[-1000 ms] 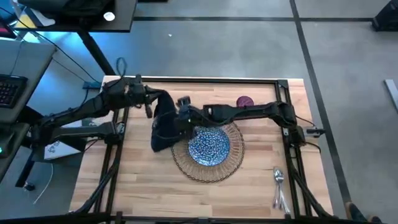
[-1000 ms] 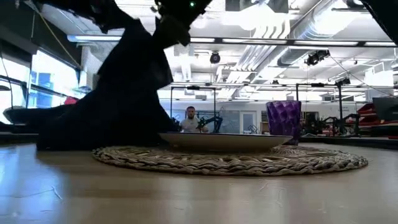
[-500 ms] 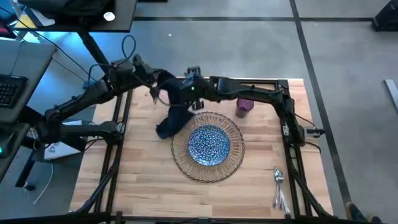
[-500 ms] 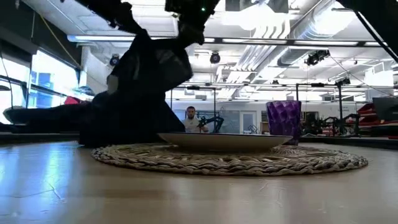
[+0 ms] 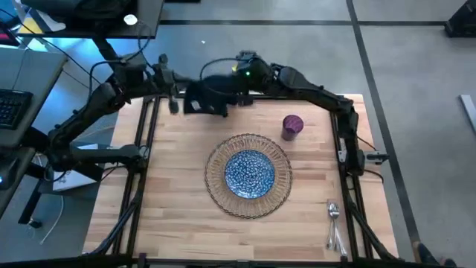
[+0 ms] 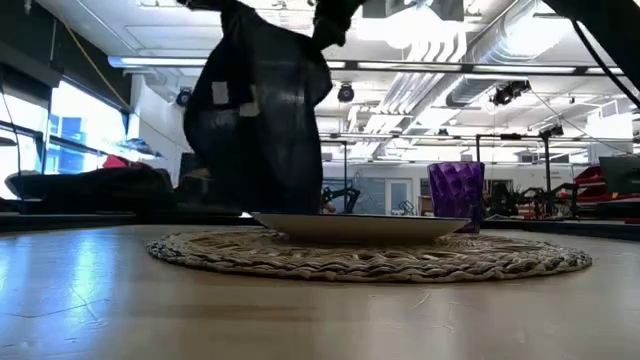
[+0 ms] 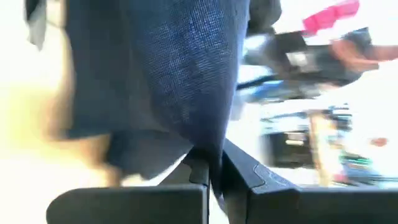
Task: Set table place
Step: Fold the blue table napkin
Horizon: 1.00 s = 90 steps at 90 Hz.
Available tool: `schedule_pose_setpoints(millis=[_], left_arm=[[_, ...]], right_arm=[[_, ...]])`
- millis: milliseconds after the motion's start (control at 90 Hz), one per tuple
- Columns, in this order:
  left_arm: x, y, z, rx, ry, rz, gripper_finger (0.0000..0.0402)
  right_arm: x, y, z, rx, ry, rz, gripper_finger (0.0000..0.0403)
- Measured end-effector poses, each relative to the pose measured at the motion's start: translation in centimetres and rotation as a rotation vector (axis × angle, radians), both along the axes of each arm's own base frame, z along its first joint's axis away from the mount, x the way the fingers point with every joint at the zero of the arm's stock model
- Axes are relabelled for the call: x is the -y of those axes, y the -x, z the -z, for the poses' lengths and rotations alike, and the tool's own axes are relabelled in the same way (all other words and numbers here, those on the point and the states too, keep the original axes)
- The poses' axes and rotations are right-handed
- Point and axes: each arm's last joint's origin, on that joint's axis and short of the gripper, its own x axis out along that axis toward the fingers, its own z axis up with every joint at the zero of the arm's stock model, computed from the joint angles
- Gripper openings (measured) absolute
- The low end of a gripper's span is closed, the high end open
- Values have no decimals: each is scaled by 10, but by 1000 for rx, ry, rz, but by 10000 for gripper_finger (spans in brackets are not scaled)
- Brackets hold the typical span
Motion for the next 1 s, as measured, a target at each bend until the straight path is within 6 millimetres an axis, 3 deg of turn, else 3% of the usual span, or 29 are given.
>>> schedule_pose_setpoints(millis=[133, 289, 511, 656, 822, 1000], left_arm=[[10, 1, 21, -133, 134, 101, 0], [19, -7, 39, -189, 201, 187, 0], [25, -14, 41, -166, 198, 215, 0], [27, -15, 41, -168, 198, 227, 0], [30, -16, 42, -174, 211, 244, 0], [36, -15, 46, -225, 244, 269, 0]], right_arm=[[-15, 7, 16, -105, -231, -24, 0], [-37, 5, 22, -159, -295, -50, 0], [-60, 2, 22, -166, -313, -83, 0], [-67, 0, 27, -142, -471, -141, 0], [-67, -10, 59, -171, -548, -149, 23], [-65, -22, 102, -172, -548, -148, 103]])
